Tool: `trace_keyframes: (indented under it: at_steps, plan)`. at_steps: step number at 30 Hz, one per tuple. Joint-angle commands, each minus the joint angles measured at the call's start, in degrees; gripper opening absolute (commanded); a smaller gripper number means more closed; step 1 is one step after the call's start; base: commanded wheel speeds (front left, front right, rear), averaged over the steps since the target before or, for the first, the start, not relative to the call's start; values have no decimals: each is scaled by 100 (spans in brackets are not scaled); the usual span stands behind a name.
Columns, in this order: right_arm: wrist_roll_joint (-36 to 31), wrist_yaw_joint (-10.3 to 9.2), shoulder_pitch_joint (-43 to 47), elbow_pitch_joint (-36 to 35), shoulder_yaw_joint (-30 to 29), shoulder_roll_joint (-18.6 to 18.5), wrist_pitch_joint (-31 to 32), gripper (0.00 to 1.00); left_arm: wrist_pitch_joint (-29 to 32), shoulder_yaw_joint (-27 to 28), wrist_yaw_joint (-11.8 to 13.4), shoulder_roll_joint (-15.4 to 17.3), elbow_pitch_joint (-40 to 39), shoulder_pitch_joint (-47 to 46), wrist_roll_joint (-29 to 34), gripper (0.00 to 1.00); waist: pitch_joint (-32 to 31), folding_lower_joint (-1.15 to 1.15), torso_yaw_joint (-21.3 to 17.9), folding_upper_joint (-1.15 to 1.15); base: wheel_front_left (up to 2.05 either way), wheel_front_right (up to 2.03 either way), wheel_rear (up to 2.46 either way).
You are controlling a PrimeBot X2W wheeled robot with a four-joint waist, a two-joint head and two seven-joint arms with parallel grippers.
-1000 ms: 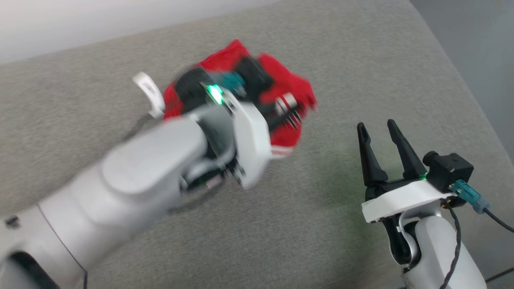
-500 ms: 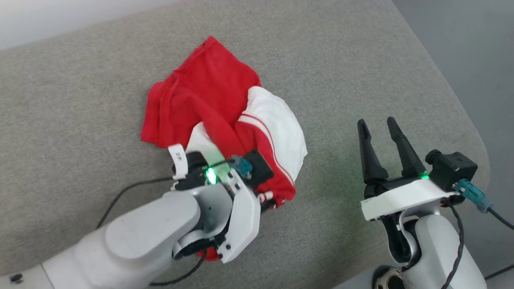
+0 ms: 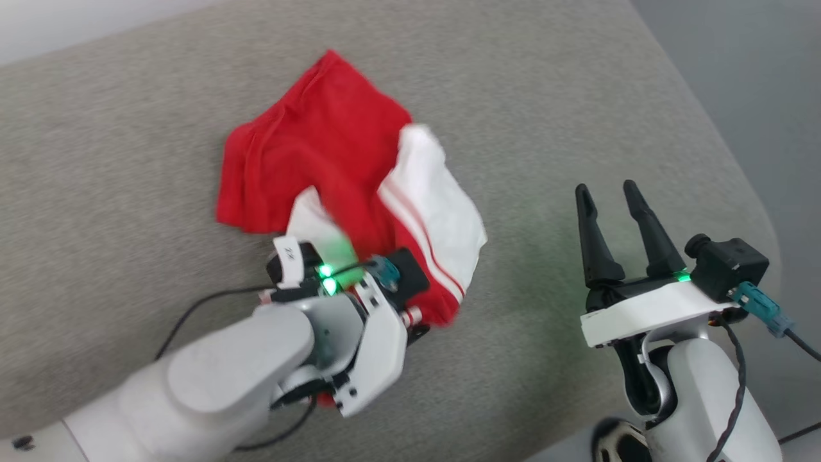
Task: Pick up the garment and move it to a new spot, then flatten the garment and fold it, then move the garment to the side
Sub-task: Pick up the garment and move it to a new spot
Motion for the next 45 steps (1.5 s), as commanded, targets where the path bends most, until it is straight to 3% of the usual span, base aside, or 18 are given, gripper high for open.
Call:
trace_keyframes:
  at_steps: [1,12,18,22,29,38,45]
  plan:
    - [-28,-2,24,9,-1,3,-29,100,2,29,47,150,101,-83,8,100,-53,0,104,0,0,0,0]
    - [-890,-2,34,176,-428,1,-29,100,-2149,23,34,45,397,-264,-1128,100,-590,0,1178,0,0,0,0]
    - [-1297,-2,120,277,-654,3,-29,100,-3417,353,34,63,1289,343,-1651,100,-911,0,1635,0,0,0,0]
    - [-1497,-3,270,327,-891,0,-30,100,-3749,830,54,-64,1965,937,-1919,100,-1112,0,1908,0,0,0,0]
    - [-1722,-3,646,227,-1252,2,-29,100,-3780,2795,216,-135,2086,2211,-1138,100,-1352,0,2267,0,0,0,0]
    - [-1801,-3,973,59,-1476,1,-30,100,-3781,5630,477,-471,1057,4013,600,100,-1528,0,2347,0,0,0,0]
    - [-1705,-3,1102,-148,-1499,1,-30,100,-3783,6954,403,-933,274,4866,1744,100,-1649,0,2265,0,0,0,0]
